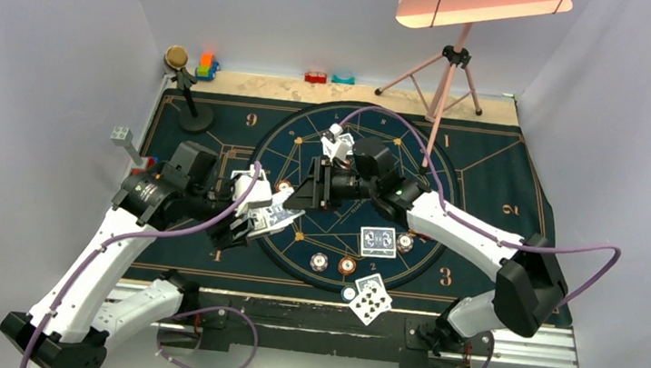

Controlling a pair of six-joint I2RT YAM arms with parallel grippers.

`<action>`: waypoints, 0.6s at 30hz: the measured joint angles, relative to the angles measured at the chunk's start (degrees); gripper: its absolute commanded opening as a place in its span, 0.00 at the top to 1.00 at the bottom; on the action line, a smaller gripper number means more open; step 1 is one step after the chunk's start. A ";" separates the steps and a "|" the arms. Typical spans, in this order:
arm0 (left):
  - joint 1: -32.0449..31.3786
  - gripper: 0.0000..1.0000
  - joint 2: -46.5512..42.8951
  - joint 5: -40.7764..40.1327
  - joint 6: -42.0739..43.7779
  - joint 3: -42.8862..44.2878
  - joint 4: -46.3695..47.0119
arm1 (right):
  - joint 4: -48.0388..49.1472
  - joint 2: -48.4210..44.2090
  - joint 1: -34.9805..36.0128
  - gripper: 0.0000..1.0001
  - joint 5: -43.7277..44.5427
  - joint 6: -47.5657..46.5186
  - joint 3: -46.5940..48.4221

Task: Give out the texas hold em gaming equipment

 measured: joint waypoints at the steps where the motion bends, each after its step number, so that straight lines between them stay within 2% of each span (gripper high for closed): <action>1: 0.00 1.00 0.00 0.00 0.00 0.00 -0.15 | 0.00 -0.02 -0.02 0.52 -0.02 0.02 0.00; 8: 0.00 1.00 0.00 0.04 0.02 0.00 -0.79 | -0.24 -1.88 -0.04 0.71 0.07 0.00 0.00; 15: 0.00 1.00 0.00 0.02 0.02 0.00 -0.76 | -1.88 -2.99 -0.85 0.76 0.46 -0.22 0.00; 18: 0.00 1.00 0.00 0.00 0.02 0.00 -0.76 | -2.67 -3.26 -1.55 0.82 0.50 -0.46 0.00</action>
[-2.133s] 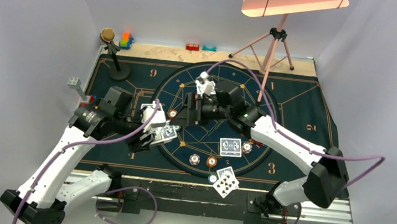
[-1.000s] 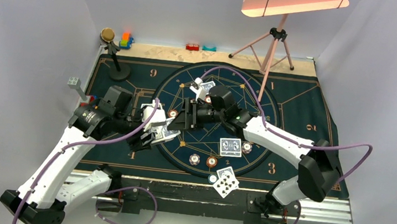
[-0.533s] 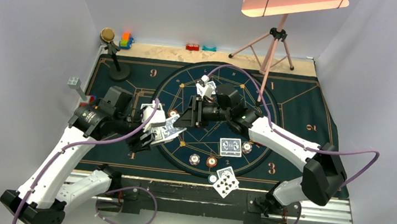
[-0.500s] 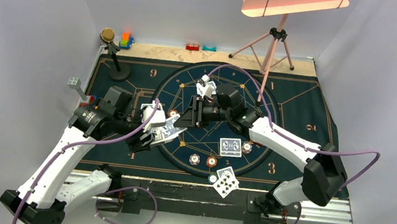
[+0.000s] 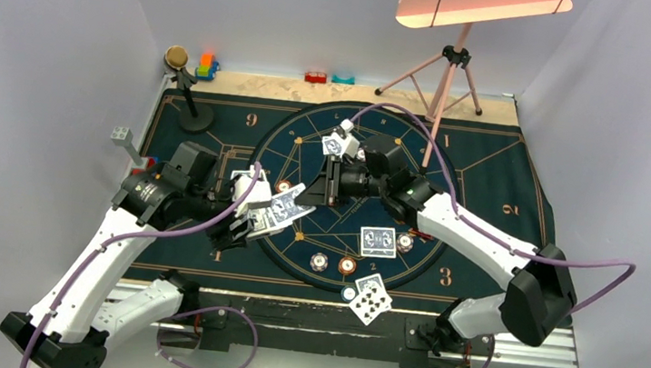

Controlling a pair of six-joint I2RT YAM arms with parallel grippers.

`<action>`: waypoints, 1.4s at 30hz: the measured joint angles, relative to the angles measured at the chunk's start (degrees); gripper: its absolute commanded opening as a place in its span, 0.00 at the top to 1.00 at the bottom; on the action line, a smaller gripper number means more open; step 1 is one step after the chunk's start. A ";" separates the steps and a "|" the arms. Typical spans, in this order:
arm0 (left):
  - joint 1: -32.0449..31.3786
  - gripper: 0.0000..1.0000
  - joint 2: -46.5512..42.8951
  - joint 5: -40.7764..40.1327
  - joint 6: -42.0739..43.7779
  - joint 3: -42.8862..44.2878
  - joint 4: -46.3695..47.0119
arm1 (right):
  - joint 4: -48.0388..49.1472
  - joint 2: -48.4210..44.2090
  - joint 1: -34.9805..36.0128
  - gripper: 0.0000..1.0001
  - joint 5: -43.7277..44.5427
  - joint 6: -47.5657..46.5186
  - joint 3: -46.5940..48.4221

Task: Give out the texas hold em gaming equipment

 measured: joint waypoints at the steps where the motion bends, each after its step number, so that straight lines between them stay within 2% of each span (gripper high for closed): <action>1: 0.00 1.00 0.00 0.00 0.00 0.00 0.00 | -0.11 -0.22 -0.28 0.84 0.00 -0.04 0.00; 16: 0.00 1.00 0.00 0.00 0.04 -0.33 -0.09 | -3.41 -5.29 -5.16 0.99 0.11 -1.40 -0.66; 21: 0.00 1.00 -0.31 0.00 0.07 -0.42 -0.37 | -6.08 -7.61 -9.64 1.00 0.85 -3.15 -0.44; 25: 0.00 1.00 -1.20 0.04 0.48 -0.44 -1.03 | -12.20 -6.86 -10.99 1.00 4.26 -7.08 2.82; 29: 0.00 1.00 -1.49 0.33 1.16 -0.44 -3.10 | -20.11 -2.12 -10.27 1.00 13.70 -12.50 9.99; 33: 0.00 1.00 -1.75 0.55 2.16 -0.44 -5.44 | -26.95 4.83 -7.23 1.00 29.00 -16.31 15.13; 42: 0.00 1.00 -2.91 0.55 3.52 -0.31 -9.84 | -46.40 25.09 6.75 1.00 64.06 -16.46 31.15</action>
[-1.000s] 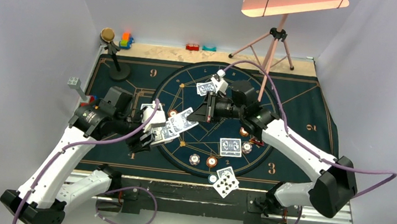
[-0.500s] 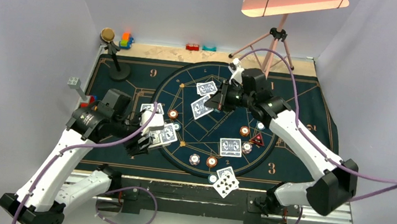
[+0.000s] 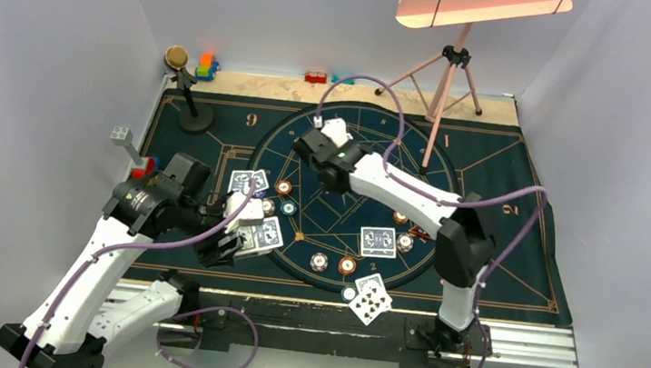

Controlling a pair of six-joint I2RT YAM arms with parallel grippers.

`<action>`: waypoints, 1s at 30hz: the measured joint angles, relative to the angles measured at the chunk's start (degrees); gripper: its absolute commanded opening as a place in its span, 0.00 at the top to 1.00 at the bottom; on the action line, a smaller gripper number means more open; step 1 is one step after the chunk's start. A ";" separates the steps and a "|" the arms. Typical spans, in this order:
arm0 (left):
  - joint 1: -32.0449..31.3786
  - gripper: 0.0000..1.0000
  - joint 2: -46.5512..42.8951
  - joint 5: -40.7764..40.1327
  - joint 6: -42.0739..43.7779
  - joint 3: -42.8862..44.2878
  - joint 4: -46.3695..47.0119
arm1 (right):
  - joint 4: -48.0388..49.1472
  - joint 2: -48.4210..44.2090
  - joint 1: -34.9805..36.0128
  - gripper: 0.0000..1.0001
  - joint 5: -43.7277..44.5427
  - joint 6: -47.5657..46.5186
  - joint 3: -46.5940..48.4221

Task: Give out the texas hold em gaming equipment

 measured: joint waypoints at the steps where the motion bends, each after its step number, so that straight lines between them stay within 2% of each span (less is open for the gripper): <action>1: 0.00 1.00 -0.04 0.00 0.02 0.22 -0.39 | -2.03 1.84 1.18 1.00 3.26 0.48 2.14; 7: 0.00 1.00 -0.02 0.04 0.02 1.14 -0.87 | -14.82 11.06 5.53 1.00 18.62 5.88 11.80; 13: 0.00 1.00 0.28 0.13 -0.02 1.90 -0.98 | -23.12 21.68 5.97 1.00 25.49 9.68 16.57; 16: 0.00 1.00 0.28 0.15 -0.02 2.47 -0.98 | -23.19 25.55 5.90 1.00 25.49 9.14 16.76; 21: 0.00 1.00 0.31 0.15 -0.02 2.54 -0.98 | -20.41 26.75 5.66 0.98 23.91 6.71 17.40; 30: 0.00 1.00 0.33 0.13 -0.04 2.54 -0.98 | -11.52 26.80 5.05 0.78 17.00 2.95 19.15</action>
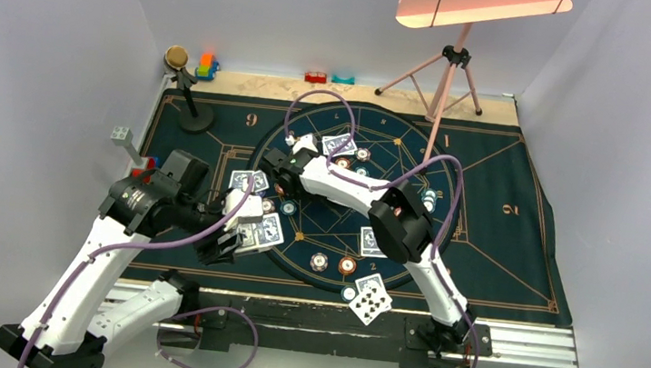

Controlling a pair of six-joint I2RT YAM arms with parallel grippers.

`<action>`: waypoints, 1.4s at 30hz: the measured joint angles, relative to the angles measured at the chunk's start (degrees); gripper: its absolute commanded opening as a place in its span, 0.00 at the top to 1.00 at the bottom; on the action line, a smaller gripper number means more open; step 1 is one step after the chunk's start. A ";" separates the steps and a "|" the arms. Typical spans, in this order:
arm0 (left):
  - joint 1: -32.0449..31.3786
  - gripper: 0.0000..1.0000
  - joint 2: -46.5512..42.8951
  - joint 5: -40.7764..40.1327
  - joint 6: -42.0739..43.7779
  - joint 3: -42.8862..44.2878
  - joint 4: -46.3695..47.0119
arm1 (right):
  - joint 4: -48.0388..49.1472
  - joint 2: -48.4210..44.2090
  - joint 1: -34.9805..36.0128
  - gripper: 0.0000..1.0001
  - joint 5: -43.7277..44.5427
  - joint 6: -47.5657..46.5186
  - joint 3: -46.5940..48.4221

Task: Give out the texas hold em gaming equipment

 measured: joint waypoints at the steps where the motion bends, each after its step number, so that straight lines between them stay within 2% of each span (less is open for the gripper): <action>1: 0.00 1.00 0.02 0.00 0.00 0.00 0.02 | 0.48 0.09 -0.20 0.75 -1.05 -0.15 0.11; 4: 0.00 1.00 0.00 -0.04 -0.02 0.04 0.02 | 2.38 0.61 -0.96 0.61 -4.15 -0.52 0.24; 10: 0.00 1.00 0.04 -0.28 -0.02 0.04 0.04 | 6.08 0.74 -1.77 0.42 -9.64 -1.22 -0.26; 16: 0.00 1.00 0.63 -0.31 -0.02 0.04 0.11 | 8.92 -1.90 -3.08 0.34 -14.97 -1.64 -2.12; 21: 0.00 1.00 0.66 -0.44 -0.02 0.04 0.20 | 12.02 -11.47 -5.05 0.26 -22.01 -1.79 -7.13; 25: 0.00 1.00 0.66 -0.42 -0.04 0.04 0.28 | 16.02 -23.39 -7.56 0.13 -28.30 -1.66 -11.26; 33: 0.00 1.00 1.27 -0.44 -0.02 0.04 1.25 | 33.75 -53.13 -12.68 0.07 -49.62 2.23 -34.38; 36: 0.00 1.00 1.77 -0.44 -0.04 0.04 2.01 | 40.06 -55.87 -11.85 0.06 -57.46 4.66 -40.06; 42: 0.00 1.00 3.13 -0.44 -0.48 0.04 2.91 | 47.54 -54.47 -9.77 0.04 -68.08 8.35 -46.14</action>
